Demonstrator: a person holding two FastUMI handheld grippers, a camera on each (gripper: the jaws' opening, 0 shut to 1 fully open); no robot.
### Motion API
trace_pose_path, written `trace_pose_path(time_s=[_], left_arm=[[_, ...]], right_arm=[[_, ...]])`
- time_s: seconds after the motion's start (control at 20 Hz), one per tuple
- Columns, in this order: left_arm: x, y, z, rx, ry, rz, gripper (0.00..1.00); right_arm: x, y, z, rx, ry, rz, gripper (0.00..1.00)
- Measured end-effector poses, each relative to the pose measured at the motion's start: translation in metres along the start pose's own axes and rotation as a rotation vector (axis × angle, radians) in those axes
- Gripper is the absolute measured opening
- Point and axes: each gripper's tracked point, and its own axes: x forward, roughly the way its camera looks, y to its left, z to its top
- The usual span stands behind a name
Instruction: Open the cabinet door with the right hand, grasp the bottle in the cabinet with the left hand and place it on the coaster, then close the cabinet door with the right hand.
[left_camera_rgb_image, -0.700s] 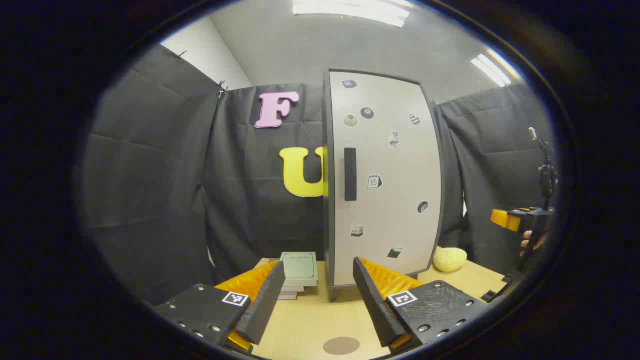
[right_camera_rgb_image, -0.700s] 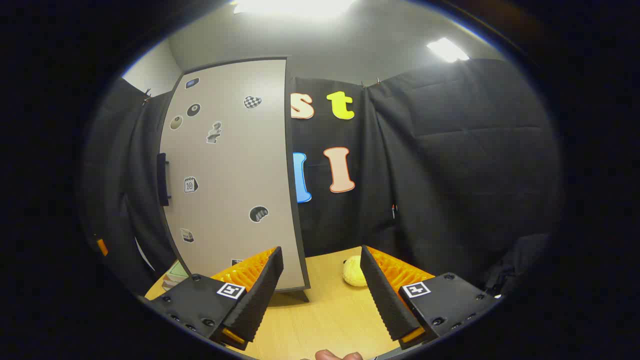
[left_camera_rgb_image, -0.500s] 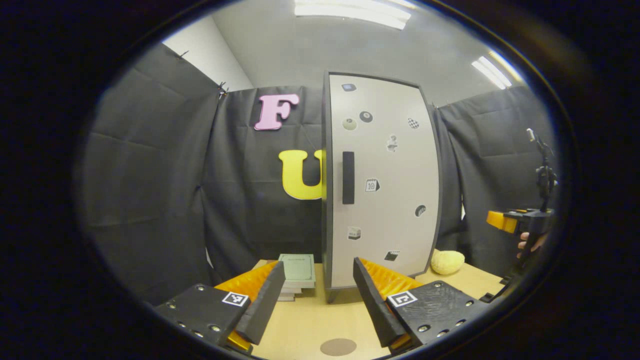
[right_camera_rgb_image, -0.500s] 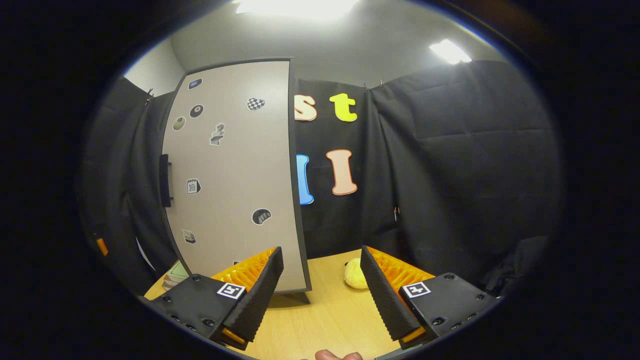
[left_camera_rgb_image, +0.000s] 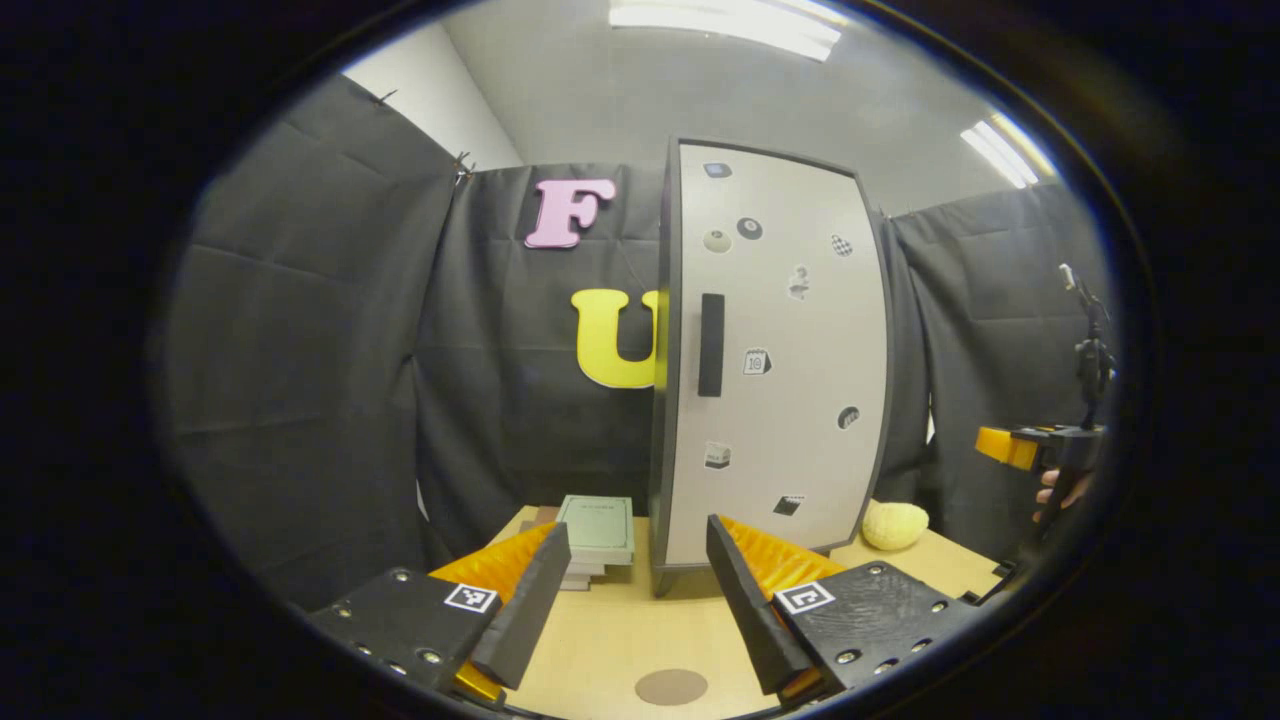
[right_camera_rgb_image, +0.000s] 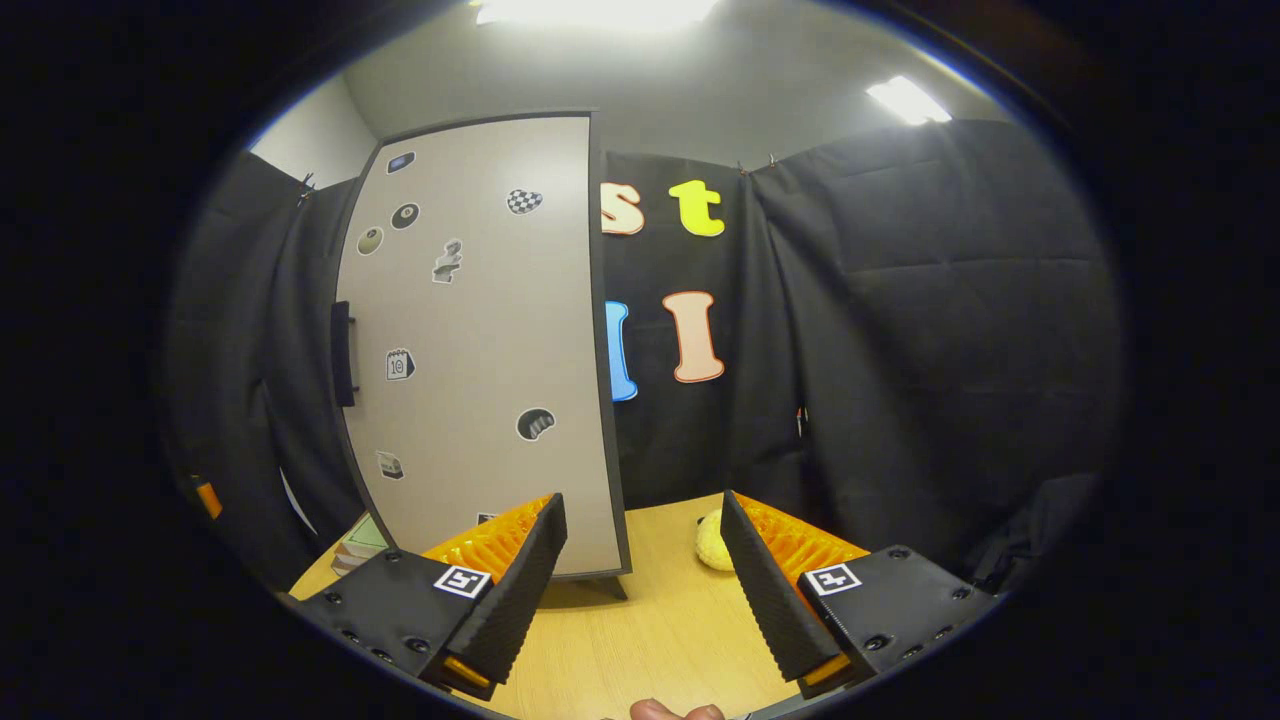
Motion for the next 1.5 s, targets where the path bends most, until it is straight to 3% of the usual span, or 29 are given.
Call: trace_pose_path(time_s=[0.4, 0.45, 0.5, 0.6, 0.8, 1.0, 1.35, 1.5], left_arm=[[-0.008, 0.005, -0.006, 0.008, 0.012, 0.021, 0.83], [-0.009, 0.007, -0.007, 0.008, 0.014, 0.026, 0.83], [-0.011, 0.009, -0.009, 0.005, 0.016, 0.032, 0.85], [-0.014, 0.015, -0.013, -0.002, 0.026, 0.048, 0.83], [-0.024, 0.033, -0.029, -0.012, 0.045, 0.105, 0.85], [-0.039, 0.064, -0.042, 0.049, 0.060, 0.178, 0.85], [-0.063, 0.106, -0.061, -0.027, 0.088, 0.274, 0.86], [-0.071, 0.132, -0.067, 0.014, 0.105, 0.331, 0.85]], right_arm=[[0.007, 0.026, 0.015, -0.003, 0.005, 0.079, 0.98], [0.009, 0.031, 0.019, -0.008, 0.000, 0.092, 0.93], [0.013, 0.038, 0.024, -0.015, -0.003, 0.109, 0.98], [0.019, 0.047, 0.034, -0.036, -0.002, 0.127, 0.98], [0.028, 0.081, 0.056, -0.035, -0.006, 0.216, 0.98], [0.047, 0.102, 0.090, -0.040, -0.041, 0.255, 0.98], [0.070, 0.162, 0.133, 0.048, -0.050, 0.320, 0.98], [0.077, 0.192, 0.145, 0.070, -0.041, 0.355, 0.98]])
